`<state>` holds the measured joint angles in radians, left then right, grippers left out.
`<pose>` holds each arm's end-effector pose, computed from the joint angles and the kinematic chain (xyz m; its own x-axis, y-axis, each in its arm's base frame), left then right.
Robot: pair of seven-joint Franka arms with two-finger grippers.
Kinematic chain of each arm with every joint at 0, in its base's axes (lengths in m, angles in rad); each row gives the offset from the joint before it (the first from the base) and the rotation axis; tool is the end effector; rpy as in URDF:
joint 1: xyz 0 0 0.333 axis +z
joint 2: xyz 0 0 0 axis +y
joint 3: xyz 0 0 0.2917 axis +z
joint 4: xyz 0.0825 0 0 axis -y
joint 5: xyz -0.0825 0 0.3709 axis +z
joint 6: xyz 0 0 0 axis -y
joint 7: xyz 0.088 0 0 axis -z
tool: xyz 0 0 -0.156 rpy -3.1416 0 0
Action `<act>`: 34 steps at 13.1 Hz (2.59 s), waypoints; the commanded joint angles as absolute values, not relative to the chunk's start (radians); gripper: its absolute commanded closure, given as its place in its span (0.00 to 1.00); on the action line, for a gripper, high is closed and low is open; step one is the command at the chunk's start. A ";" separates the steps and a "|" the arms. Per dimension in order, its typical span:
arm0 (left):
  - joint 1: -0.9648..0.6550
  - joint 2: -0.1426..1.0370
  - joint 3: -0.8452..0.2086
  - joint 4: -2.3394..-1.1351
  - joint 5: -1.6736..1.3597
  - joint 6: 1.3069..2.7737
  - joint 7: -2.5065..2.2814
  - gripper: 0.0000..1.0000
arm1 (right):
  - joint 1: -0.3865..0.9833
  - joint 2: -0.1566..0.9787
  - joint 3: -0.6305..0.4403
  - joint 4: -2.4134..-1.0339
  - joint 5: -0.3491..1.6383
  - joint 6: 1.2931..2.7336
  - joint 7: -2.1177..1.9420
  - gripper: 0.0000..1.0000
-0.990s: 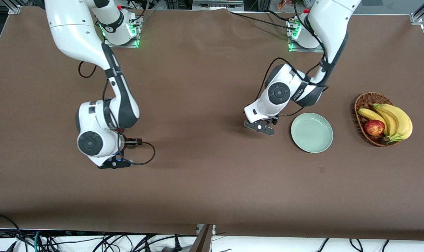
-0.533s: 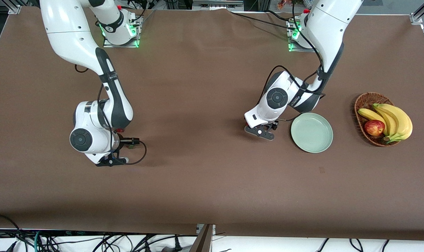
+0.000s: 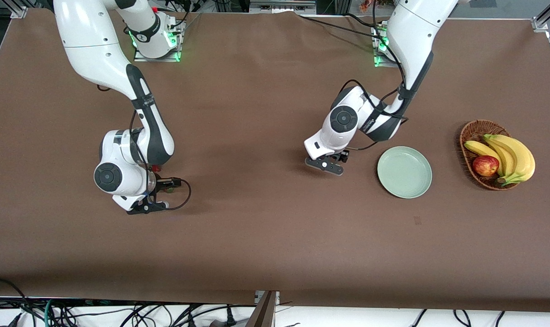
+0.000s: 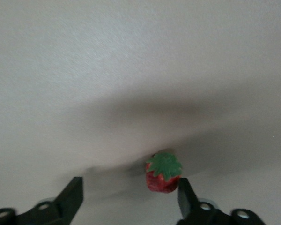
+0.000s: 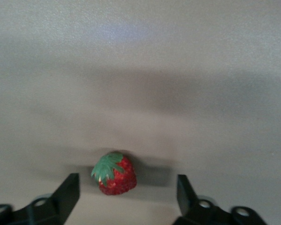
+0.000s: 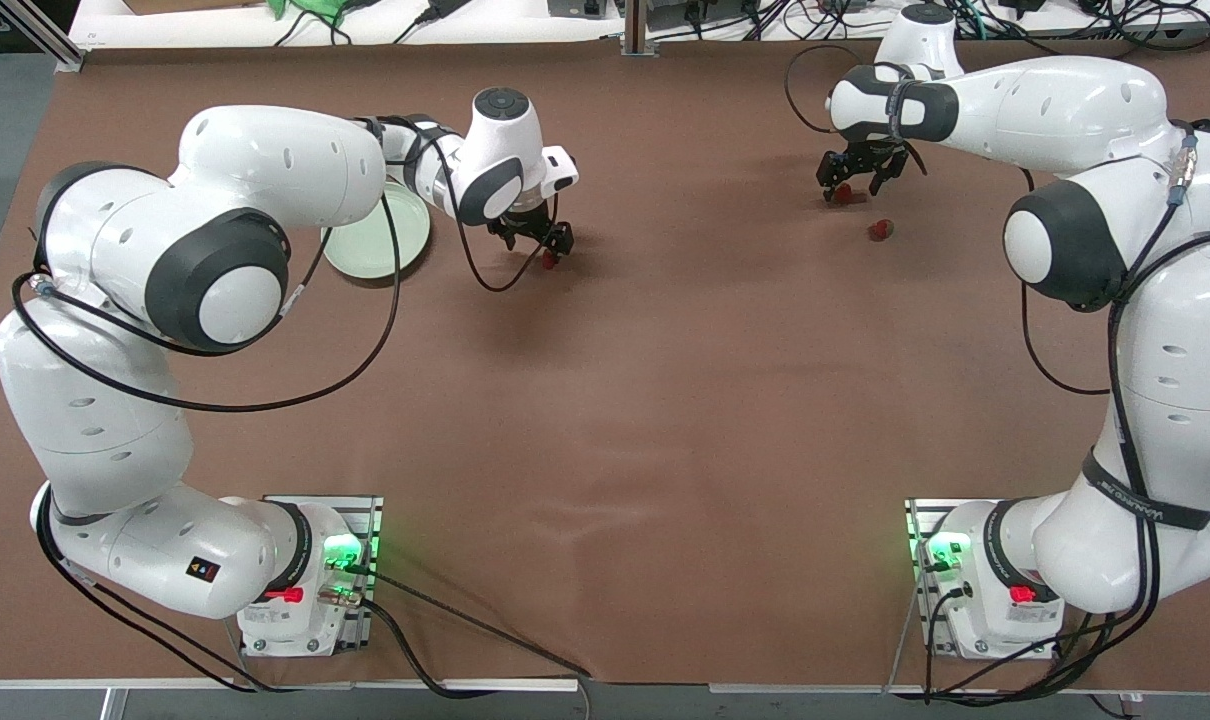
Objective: Collect all strawberries into plate
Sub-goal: 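Grasp the dropped strawberry with the left gripper while the right gripper reaches another, then drop the strawberry on the plate with the left gripper while the right gripper grasps another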
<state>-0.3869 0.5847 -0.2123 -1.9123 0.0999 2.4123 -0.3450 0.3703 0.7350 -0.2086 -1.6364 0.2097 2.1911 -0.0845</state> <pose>0.4922 -0.3357 0.1282 0.9515 -0.2965 -0.0821 -0.2951 -0.9550 0.0294 0.6246 0.1224 0.1239 0.9759 0.1507 -0.1577 0.1490 -0.9886 -0.0227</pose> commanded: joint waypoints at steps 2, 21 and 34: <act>-0.394 0.620 -0.206 -1.885 0.130 2.416 -0.376 0.23 | 0.367 0.689 -0.199 -1.687 0.230 2.209 -0.112 0.64; -0.460 0.637 -0.207 -1.853 0.118 2.410 -0.521 0.81 | 0.468 0.698 -0.144 -1.594 0.267 2.210 0.166 0.86; -0.100 0.558 -0.192 -1.738 0.170 2.034 -0.312 0.84 | 0.693 0.799 -0.083 -1.461 0.337 2.458 0.816 0.86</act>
<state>-0.1527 0.5529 -0.1784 -1.7269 0.1225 2.0716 -0.4142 0.6254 0.7293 -0.0827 -1.5483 0.3138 2.3827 0.6454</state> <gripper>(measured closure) 0.665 0.683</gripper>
